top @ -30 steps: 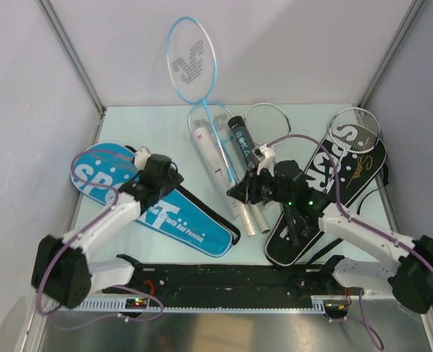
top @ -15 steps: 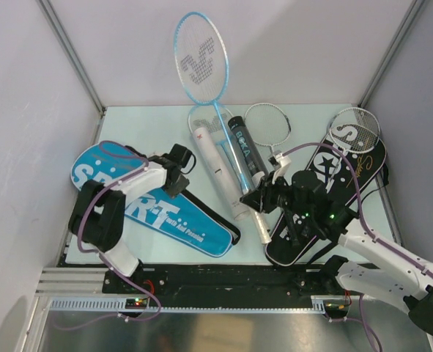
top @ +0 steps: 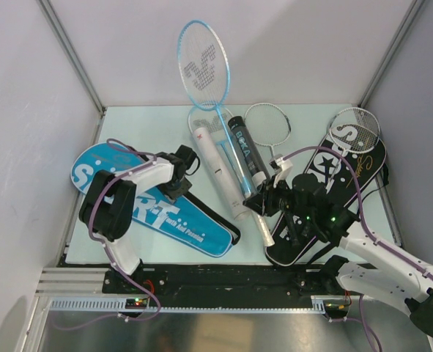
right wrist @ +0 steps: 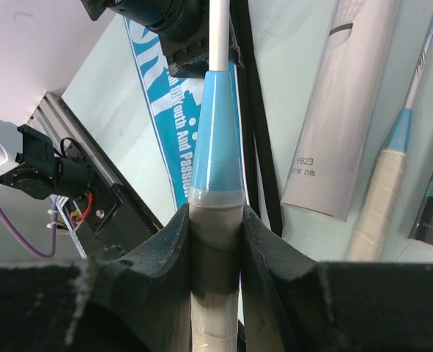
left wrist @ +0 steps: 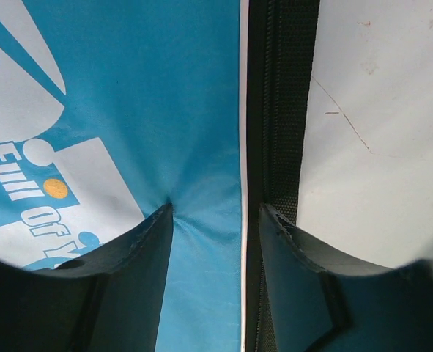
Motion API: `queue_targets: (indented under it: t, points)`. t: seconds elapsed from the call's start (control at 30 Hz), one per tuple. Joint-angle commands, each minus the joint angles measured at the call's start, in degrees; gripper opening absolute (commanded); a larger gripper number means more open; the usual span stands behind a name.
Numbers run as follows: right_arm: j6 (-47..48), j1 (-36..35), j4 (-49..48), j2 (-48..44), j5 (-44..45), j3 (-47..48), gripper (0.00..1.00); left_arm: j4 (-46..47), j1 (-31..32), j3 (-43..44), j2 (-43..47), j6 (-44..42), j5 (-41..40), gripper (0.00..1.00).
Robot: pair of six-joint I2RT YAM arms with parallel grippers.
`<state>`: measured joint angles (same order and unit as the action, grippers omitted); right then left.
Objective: Pack up the badminton gear
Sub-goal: Open the racket bag at the center of the board.
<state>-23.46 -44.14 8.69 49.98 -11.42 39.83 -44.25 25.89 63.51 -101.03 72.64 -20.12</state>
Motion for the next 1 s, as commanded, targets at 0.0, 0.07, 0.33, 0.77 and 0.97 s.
queue_targets:
  t: [0.0, 0.07, 0.33, 0.77, 0.97]
  points:
    - [0.9, 0.2, -4.4, -2.1, 0.8, -0.1, 0.0, -1.2, 0.2, 1.6, 0.1, 1.3, -5.3, 0.56]
    - [0.9, 0.2, -4.5, -2.3, 1.1, -0.3, 0.0, -3.1, 0.0, 3.2, 0.2, 2.1, -7.3, 0.56]
    - [0.8, 0.2, -3.8, -3.2, 1.9, -0.8, 0.0, -7.8, -0.6, 8.6, -5.9, 3.1, -9.4, 0.52]
    - [-0.1, 0.2, -3.6, -4.0, 2.3, -1.7, 0.0, -7.8, -0.6, 6.0, -1.3, 0.2, -11.7, 0.01]
    - [-3.5, 0.2, -5.7, -3.1, -0.6, -3.4, 0.0, -7.4, -0.5, 4.6, 6.2, -9.4, -19.1, 0.0]
